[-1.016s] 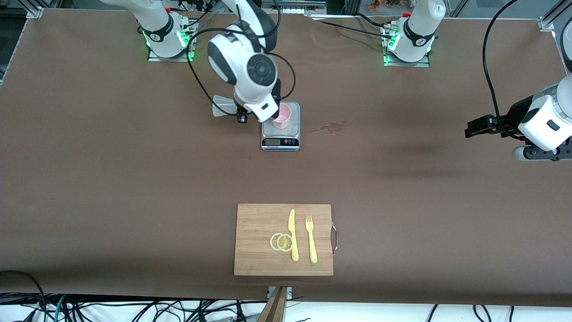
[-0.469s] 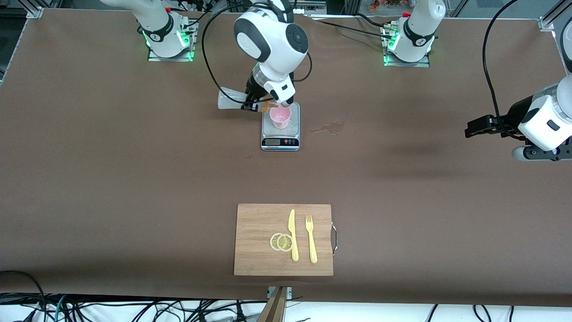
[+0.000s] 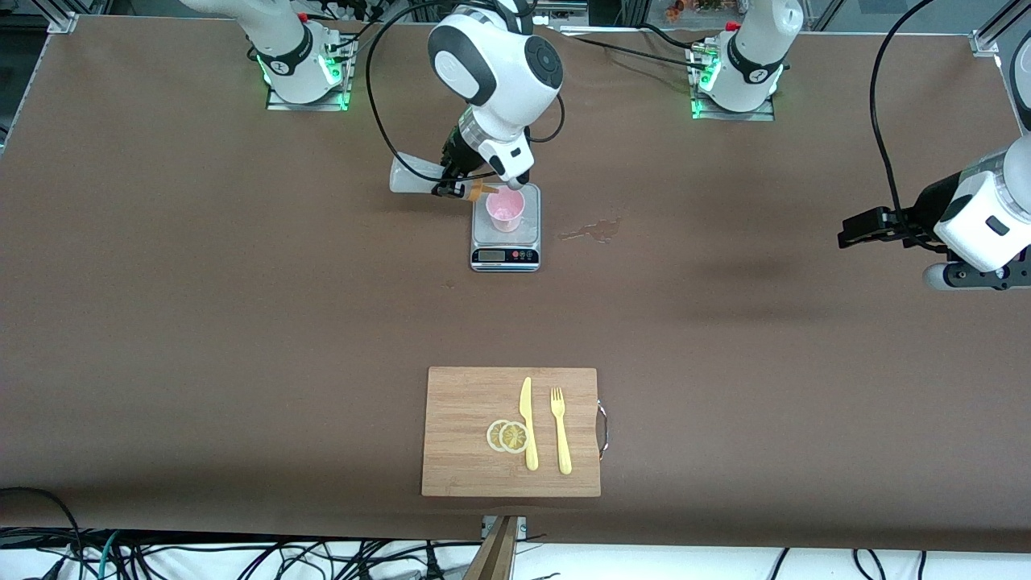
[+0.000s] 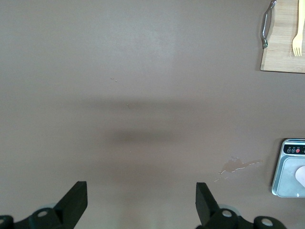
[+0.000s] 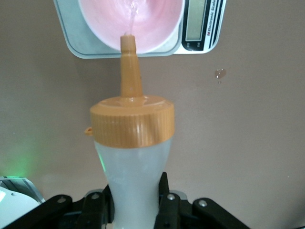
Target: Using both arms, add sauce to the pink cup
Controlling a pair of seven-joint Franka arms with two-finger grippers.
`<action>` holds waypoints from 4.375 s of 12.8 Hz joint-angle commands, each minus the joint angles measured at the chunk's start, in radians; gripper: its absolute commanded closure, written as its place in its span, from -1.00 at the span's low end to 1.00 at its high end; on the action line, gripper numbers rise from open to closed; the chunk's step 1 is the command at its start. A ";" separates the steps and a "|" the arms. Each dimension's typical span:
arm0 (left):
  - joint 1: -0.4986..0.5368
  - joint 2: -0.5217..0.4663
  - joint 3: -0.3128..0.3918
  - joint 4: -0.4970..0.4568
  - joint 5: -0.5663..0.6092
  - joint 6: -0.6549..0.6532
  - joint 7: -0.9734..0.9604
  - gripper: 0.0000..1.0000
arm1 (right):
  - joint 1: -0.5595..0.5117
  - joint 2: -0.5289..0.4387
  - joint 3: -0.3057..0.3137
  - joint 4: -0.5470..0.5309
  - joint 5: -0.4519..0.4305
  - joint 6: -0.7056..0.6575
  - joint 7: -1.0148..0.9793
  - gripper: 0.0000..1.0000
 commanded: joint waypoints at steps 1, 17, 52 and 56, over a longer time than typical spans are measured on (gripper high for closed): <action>0.008 0.008 -0.006 0.021 0.005 -0.008 0.008 -1.00 | -0.023 -0.010 -0.001 0.008 0.032 -0.012 0.009 0.64; 0.005 0.008 -0.008 0.021 0.008 -0.008 0.008 -1.00 | -0.109 -0.217 -0.142 -0.230 0.498 0.297 -0.296 0.60; -0.003 0.008 -0.009 0.055 0.005 -0.008 0.007 -1.00 | -0.740 0.338 -0.510 0.194 1.135 -0.484 -1.803 -1.00; 0.003 0.008 -0.009 0.055 0.007 -0.008 0.008 -1.00 | -0.728 0.243 -0.543 0.221 1.097 -0.512 -1.425 -1.00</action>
